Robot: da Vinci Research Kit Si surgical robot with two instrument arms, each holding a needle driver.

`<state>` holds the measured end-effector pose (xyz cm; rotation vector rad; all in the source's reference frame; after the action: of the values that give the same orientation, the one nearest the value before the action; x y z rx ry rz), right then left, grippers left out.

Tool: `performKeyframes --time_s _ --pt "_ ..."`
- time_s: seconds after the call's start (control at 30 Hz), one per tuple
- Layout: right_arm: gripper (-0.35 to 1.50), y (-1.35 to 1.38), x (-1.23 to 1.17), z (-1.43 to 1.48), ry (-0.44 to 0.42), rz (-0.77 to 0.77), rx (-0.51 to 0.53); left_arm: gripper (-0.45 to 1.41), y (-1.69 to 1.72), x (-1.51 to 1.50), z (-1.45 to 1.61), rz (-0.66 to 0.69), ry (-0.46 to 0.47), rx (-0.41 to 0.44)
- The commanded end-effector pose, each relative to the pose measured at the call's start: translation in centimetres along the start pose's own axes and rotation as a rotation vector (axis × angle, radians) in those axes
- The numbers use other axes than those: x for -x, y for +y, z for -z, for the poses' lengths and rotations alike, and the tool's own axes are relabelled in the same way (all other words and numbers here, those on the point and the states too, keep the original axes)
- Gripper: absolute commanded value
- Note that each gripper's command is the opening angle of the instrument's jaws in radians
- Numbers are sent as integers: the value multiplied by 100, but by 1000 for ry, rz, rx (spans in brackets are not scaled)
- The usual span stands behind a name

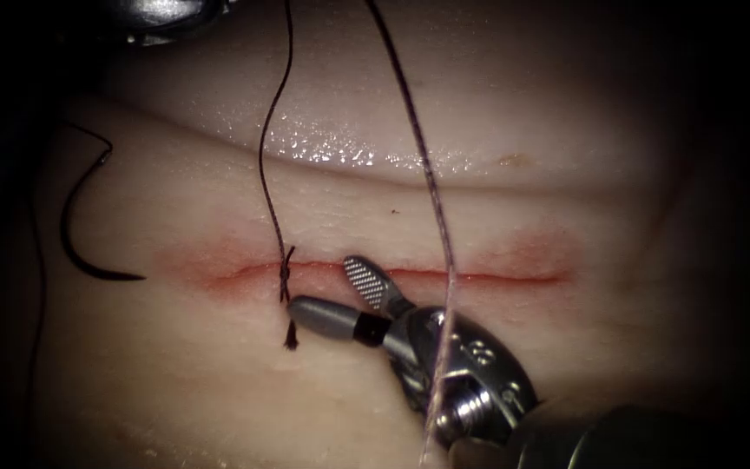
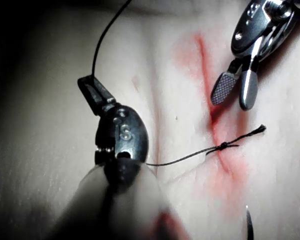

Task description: Wound Closure

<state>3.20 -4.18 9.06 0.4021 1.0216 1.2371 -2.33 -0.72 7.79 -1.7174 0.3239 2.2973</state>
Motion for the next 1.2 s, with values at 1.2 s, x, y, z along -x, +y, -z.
performKeyframes --time_s 1.2 --pt "147 26 0 -106 -59 245 -124 -45 18 -107 26 80 50 52"
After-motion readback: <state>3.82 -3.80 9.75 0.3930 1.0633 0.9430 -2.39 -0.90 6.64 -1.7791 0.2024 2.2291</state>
